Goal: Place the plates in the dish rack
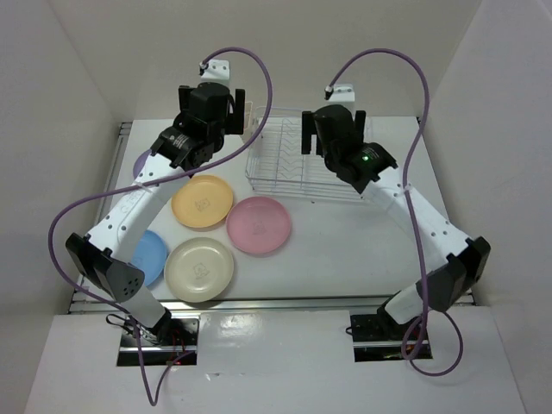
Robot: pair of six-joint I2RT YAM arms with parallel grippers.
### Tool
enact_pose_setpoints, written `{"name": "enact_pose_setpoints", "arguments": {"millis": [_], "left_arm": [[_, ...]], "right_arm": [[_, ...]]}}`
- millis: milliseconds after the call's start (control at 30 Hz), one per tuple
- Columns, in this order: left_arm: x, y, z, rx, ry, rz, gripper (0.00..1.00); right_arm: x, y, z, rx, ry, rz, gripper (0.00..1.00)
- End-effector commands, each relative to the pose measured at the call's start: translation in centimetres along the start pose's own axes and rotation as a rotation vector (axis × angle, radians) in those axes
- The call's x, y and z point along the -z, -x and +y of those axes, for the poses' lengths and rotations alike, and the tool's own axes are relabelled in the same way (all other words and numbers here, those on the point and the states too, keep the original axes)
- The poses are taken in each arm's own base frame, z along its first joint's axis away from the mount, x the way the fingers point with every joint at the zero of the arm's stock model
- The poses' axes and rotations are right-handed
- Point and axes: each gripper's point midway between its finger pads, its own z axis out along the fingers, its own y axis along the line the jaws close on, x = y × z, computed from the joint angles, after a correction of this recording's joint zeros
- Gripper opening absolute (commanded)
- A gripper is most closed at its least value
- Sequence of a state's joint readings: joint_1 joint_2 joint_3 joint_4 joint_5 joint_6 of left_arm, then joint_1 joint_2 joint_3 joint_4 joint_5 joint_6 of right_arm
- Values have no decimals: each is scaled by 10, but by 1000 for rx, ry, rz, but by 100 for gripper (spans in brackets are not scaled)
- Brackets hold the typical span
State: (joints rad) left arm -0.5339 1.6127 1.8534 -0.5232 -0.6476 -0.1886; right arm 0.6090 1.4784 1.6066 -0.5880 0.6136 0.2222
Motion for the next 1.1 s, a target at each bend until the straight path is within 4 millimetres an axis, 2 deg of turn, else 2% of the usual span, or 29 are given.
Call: {"name": "enact_pose_setpoints", "arguments": {"millis": [0,33,100,167,200,233,267,300,333,367,400,433,500,533,567,633,667,700,833,867,900,933,1000,1033,1067], "left_arm": [[6,12,4,14,14,-28,99],[0,1,0,-7,5,-11,99],[4,6,7,68,47,-26,99],[-2,-7,17,69,115,5,99],[-1,-5,13,48,83,5,99],[-6,-8,17,41,84,25,99],[-9,-10,22,64,60,50,99],[-11,-20,24,87,29,98,99],[-9,-15,26,137,-12,96,99],[-11,-20,27,191,-115,131,99],[0,-1,32,265,-168,68,95],[-3,-19,31,270,-206,93,87],[1,-19,39,244,-239,45,93],[-1,-31,44,243,-210,45,98],[5,-16,52,250,-188,-23,100],[-2,-16,84,215,-54,-40,100],[-10,-26,96,210,6,-16,100],[-19,-36,118,194,52,19,100],[-45,-83,153,258,72,135,100],[-50,-108,159,277,96,176,100],[-57,-122,167,305,123,199,100],[-70,-152,195,392,209,267,100],[-81,-178,220,478,264,366,100],[-83,-191,241,513,318,406,100],[-91,-204,246,509,320,451,100]], "right_arm": [[-10,17,17,-2,37,-21,100],[-10,21,19,-15,37,-20,100],[-16,6,18,-14,7,36,100],[-17,-7,16,-16,0,59,100],[-19,-22,14,-23,-9,87,100],[-17,-28,11,-17,-12,97,100],[-9,-25,7,-41,-8,80,100],[-8,-28,7,-44,4,80,100],[-7,-38,4,-31,-2,98,100],[-6,-37,4,-38,1,88,100],[-4,-36,2,-34,4,79,100],[-2,-37,-2,-22,-5,75,100],[-1,-29,-6,3,-14,46,100],[-1,-28,-11,13,-39,38,100],[-2,-31,-12,27,-41,46,100],[0,-26,-14,16,-47,27,100],[-1,-28,-13,17,-47,28,100],[1,-30,-13,4,-37,31,100],[-1,-40,-1,-11,30,46,100],[-1,-40,1,-12,40,49,100],[-1,-40,1,-12,40,49,100],[-2,-42,1,5,38,60,100],[-3,-42,0,23,27,64,100],[-5,-41,-1,41,17,68,100],[-5,-41,-3,42,5,64,100]]}}
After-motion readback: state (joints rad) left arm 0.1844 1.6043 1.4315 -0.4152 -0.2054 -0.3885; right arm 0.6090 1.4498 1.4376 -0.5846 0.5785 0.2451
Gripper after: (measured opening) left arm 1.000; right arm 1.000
